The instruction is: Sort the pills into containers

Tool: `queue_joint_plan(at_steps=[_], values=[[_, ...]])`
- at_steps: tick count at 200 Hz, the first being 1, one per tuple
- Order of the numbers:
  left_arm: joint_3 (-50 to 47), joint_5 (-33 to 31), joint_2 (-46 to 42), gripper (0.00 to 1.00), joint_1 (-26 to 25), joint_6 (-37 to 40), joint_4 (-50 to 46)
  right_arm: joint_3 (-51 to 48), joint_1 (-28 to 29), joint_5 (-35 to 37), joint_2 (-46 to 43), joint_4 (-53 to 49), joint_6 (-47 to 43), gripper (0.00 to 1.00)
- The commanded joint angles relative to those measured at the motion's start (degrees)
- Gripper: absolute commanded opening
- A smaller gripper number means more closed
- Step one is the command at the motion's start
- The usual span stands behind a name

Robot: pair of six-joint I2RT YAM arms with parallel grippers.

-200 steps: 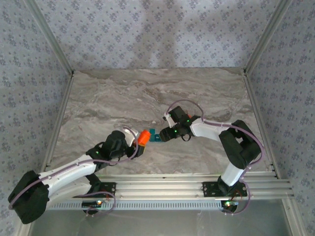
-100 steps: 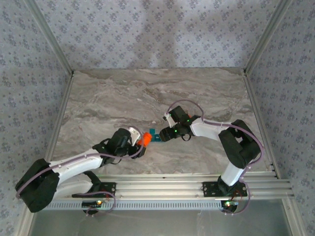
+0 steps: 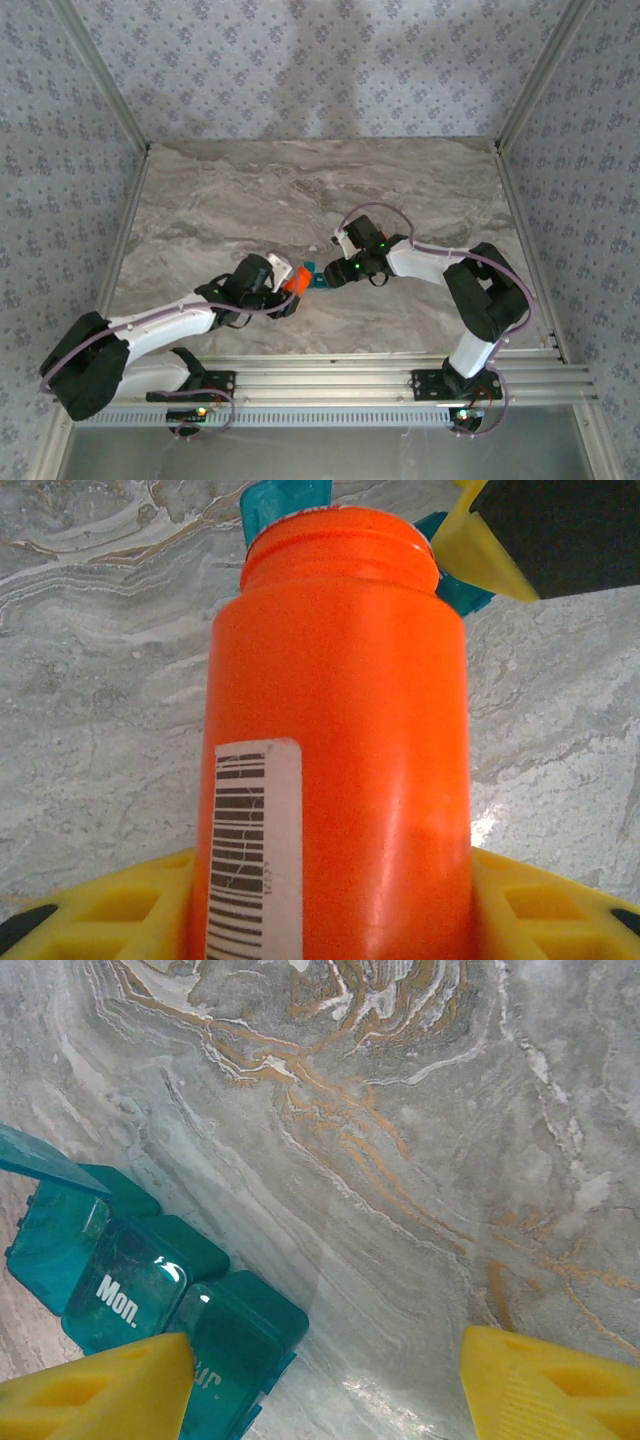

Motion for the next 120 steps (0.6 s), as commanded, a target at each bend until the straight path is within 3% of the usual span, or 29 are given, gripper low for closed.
queue_joint_plan(at_steps=[1, 120], values=[[3.14, 0.53, 1.38, 0.0, -0.47, 1.57, -2.99, -0.22, -0.39, 0.17, 1.34, -1.02, 0.93, 0.72], [8.03, 0.27, 4.02, 0.0, -0.34, 3.53, -10.88, -0.13, -0.83, -0.58, 1.69, -1.15, 1.19, 0.72]])
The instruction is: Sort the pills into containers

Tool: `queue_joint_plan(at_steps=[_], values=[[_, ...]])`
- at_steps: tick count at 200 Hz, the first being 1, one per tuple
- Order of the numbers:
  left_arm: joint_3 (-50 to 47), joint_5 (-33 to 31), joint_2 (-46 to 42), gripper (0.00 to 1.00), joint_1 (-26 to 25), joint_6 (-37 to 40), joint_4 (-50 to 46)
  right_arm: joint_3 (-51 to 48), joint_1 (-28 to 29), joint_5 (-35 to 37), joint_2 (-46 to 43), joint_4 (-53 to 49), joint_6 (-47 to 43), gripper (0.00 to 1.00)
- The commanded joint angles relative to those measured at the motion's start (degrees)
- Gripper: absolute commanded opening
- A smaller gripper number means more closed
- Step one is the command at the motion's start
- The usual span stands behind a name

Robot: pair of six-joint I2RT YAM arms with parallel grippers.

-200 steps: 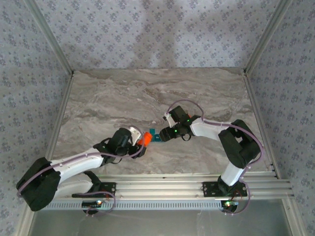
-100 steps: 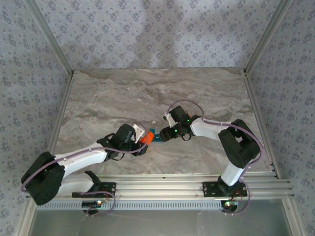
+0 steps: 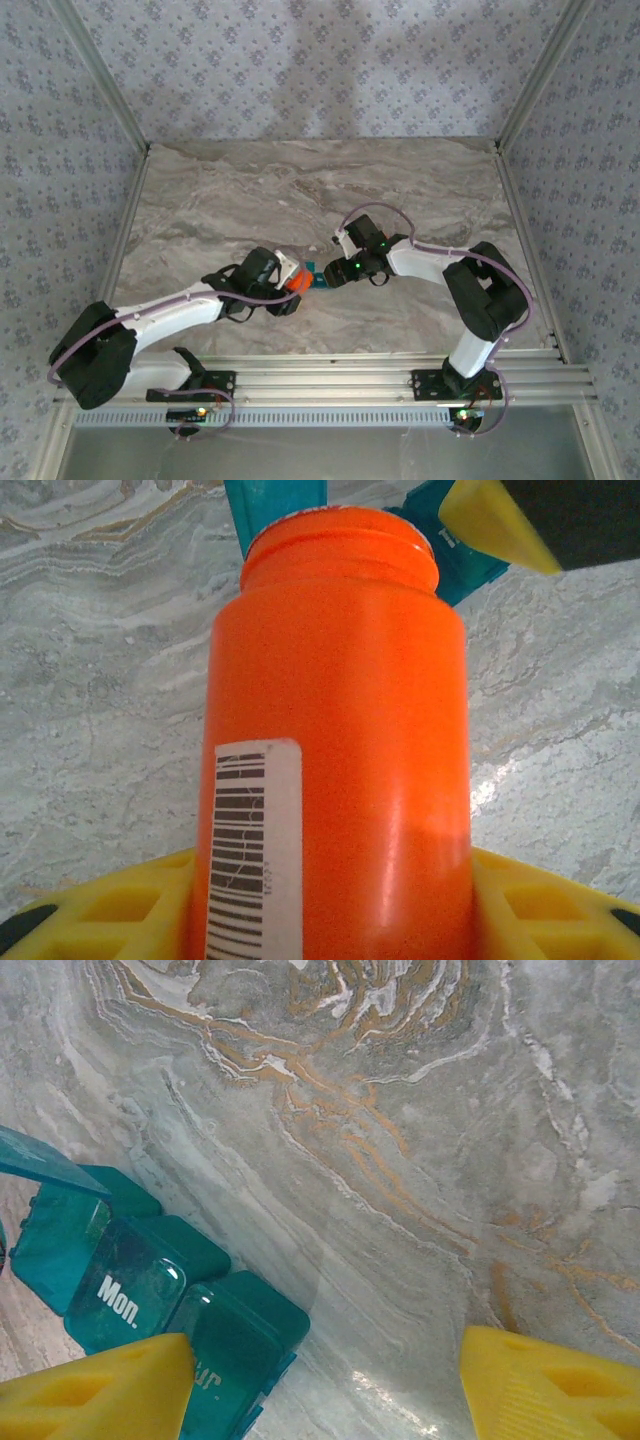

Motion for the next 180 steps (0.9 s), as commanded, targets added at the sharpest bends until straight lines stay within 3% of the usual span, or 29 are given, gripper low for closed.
queue_joint_plan(at_steps=[1, 180], values=[[1.89, 0.3, 0.23, 0.0, -0.32, 1.12, -2.28, -0.13, -0.32, 0.66, 1.34, -1.31, 0.86, 0.72], [7.98, 3.73, 4.34, 0.0, 1.43, 2.35, -8.87, -0.02, -0.39, 0.39, 2.0, -1.2, 1.05, 0.72]])
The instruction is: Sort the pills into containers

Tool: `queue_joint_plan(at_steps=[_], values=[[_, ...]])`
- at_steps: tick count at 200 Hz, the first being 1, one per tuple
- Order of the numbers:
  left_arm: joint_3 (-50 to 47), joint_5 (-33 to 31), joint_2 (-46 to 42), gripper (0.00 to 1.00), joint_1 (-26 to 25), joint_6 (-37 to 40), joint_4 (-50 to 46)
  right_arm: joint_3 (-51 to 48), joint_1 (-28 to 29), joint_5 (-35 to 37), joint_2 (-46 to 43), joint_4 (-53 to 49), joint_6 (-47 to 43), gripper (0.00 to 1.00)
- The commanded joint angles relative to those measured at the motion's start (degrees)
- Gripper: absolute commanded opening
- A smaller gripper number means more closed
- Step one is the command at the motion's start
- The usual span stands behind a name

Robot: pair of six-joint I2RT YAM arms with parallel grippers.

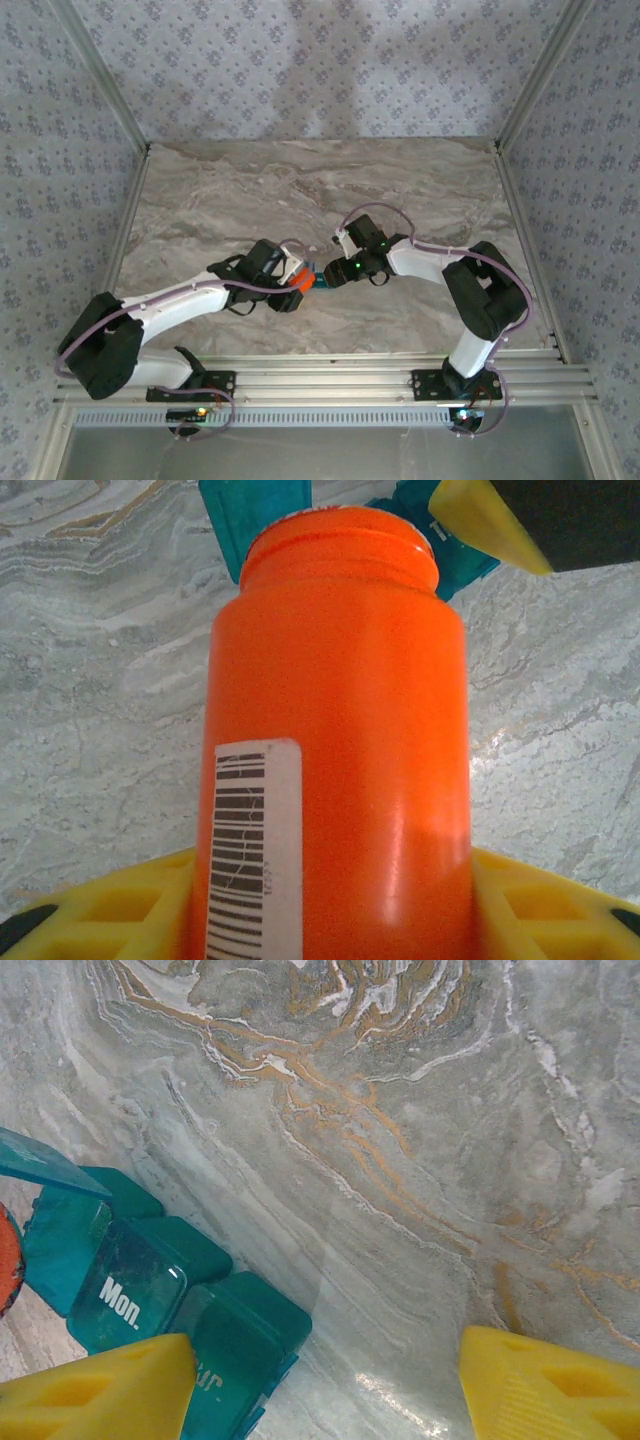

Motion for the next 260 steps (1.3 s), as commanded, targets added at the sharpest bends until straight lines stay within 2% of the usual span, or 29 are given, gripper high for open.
queue_joint_plan(at_steps=[1, 130, 260], values=[[2.27, 1.69, 0.52, 0.0, 0.5, 0.8, -2.12, -0.01, -0.23, 1.1, 1.81, -1.4, 0.63, 0.72], [4.74, 2.18, 4.02, 0.0, 0.79, -1.49, -4.9, -0.15, -0.42, 1.01, 1.97, -1.24, 0.82, 0.72], [6.31, 2.11, 2.93, 0.0, 2.26, -2.52, -6.88, -0.1, -0.61, 0.71, 2.79, -0.77, 1.21, 0.72]])
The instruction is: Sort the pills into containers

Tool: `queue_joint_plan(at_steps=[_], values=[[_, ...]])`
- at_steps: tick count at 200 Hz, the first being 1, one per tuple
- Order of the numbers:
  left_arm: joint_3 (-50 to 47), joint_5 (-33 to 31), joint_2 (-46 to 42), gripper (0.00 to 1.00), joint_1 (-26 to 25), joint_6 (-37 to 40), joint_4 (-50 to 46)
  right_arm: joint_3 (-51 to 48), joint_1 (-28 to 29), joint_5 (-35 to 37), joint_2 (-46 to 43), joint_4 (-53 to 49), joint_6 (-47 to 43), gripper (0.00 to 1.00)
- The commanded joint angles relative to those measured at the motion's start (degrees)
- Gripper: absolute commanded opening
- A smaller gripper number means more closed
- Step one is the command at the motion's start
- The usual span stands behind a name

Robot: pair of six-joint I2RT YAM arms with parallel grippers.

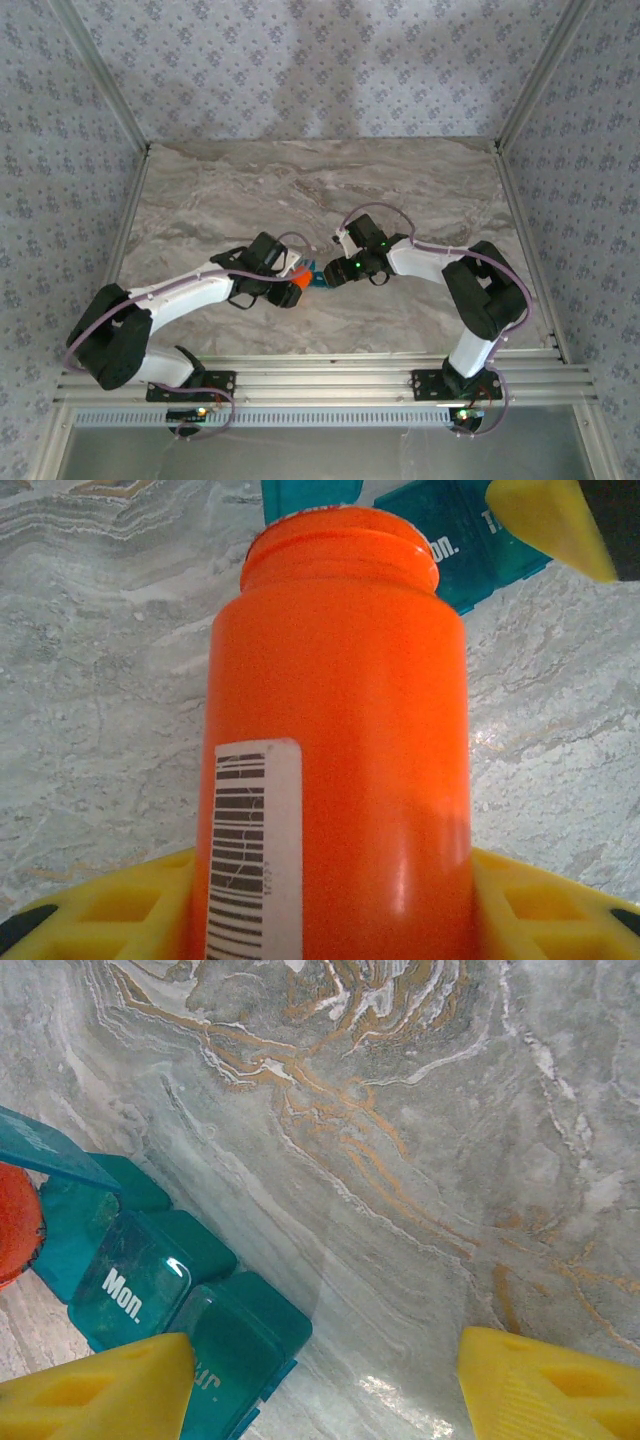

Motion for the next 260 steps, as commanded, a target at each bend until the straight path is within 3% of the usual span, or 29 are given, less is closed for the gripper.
queue_joint_plan(at_steps=[1, 260], values=[[2.26, 0.9, -0.65, 0.0, 0.28, -0.73, -2.07, -0.19, -0.31, 1.06, 2.53, -1.07, 0.75, 0.72], [8.26, 3.19, 4.91, 0.0, 0.84, 0.33, -9.95, -0.34, -0.57, 0.81, 2.61, -0.84, 1.12, 0.72]])
